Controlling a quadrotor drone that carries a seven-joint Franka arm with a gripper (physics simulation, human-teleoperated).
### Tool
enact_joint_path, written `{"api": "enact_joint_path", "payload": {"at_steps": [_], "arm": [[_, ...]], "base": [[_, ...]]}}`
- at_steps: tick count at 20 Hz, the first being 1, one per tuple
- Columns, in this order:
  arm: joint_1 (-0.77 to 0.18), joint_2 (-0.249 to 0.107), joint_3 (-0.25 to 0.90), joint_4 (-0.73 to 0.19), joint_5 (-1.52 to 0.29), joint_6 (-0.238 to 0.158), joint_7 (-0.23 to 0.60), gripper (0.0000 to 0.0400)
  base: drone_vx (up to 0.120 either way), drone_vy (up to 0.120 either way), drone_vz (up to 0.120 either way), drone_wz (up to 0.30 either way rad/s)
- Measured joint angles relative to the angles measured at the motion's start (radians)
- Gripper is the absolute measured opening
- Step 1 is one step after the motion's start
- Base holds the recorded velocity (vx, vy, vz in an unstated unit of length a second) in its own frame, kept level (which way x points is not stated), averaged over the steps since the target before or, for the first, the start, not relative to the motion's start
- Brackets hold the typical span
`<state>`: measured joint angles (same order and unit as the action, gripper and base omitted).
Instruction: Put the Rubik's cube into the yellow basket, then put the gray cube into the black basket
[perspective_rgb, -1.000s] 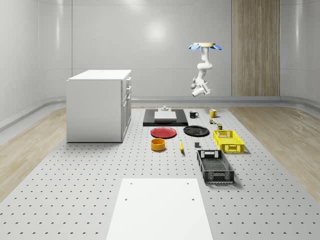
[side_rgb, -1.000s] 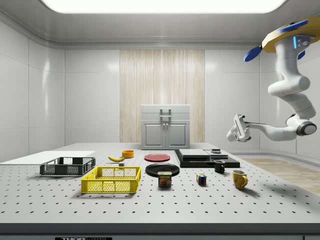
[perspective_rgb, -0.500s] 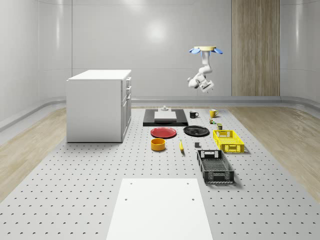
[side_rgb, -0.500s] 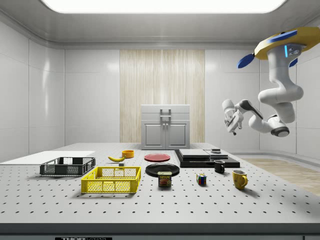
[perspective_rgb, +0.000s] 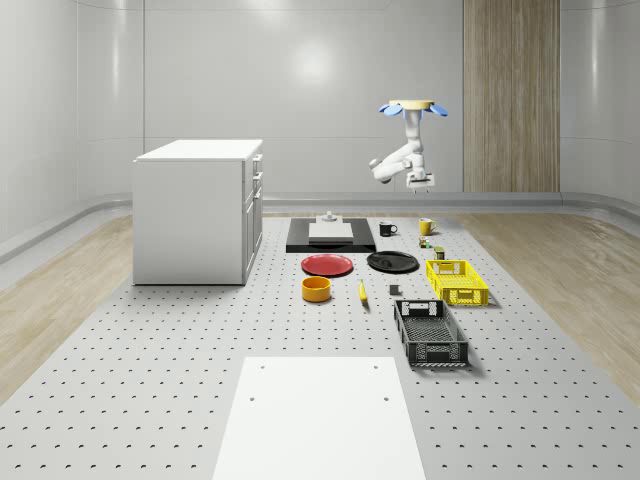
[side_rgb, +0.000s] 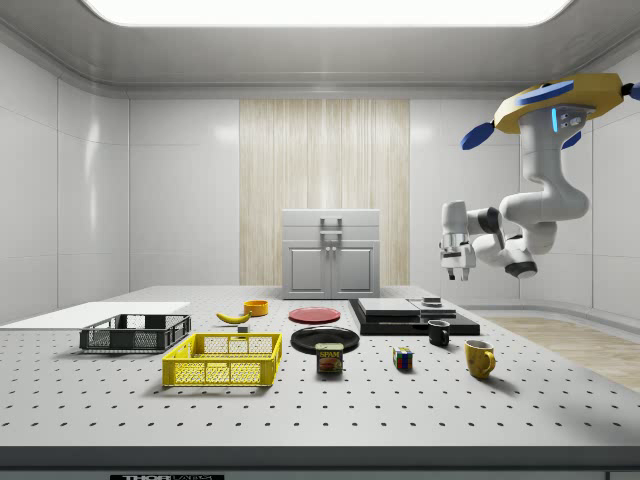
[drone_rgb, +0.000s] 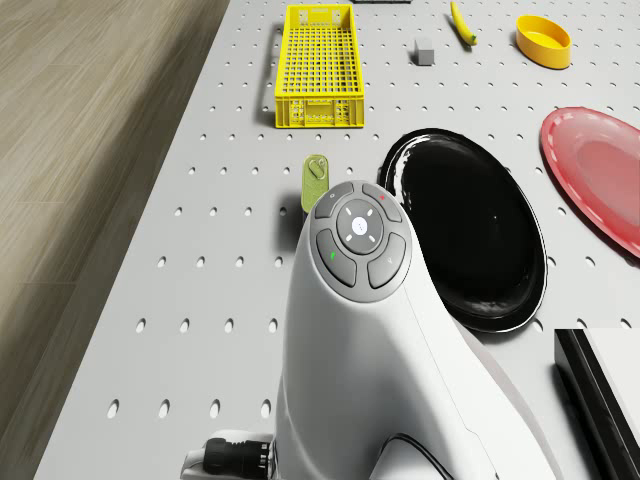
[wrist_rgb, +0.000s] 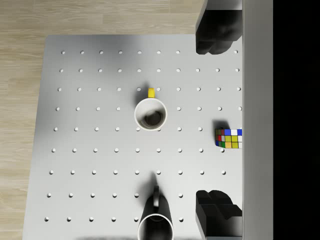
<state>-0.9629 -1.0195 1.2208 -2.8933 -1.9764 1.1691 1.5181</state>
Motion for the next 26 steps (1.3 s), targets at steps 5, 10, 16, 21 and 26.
{"api": "enact_joint_path", "payload": {"at_steps": [5,10,16,21,26], "arm": [[-0.049,-0.035,0.026,-0.003,-0.007,-0.002,0.034,0.04],[-0.075,-0.065,0.042,-0.002,0.001,0.011,0.055,0.04],[-0.094,-0.098,0.056,0.0,0.015,0.036,0.071,0.04],[-0.106,-0.124,0.066,0.002,0.029,0.058,0.081,0.04],[-0.115,-0.149,0.074,0.003,0.042,0.08,0.09,0.04]], "base": [[0.12,0.0,-0.12,0.0],[0.12,0.0,-0.12,0.0],[0.12,-0.033,-0.12,0.0],[0.12,0.0,-0.12,0.0],[0.112,-0.032,-0.12,0.0]]}}
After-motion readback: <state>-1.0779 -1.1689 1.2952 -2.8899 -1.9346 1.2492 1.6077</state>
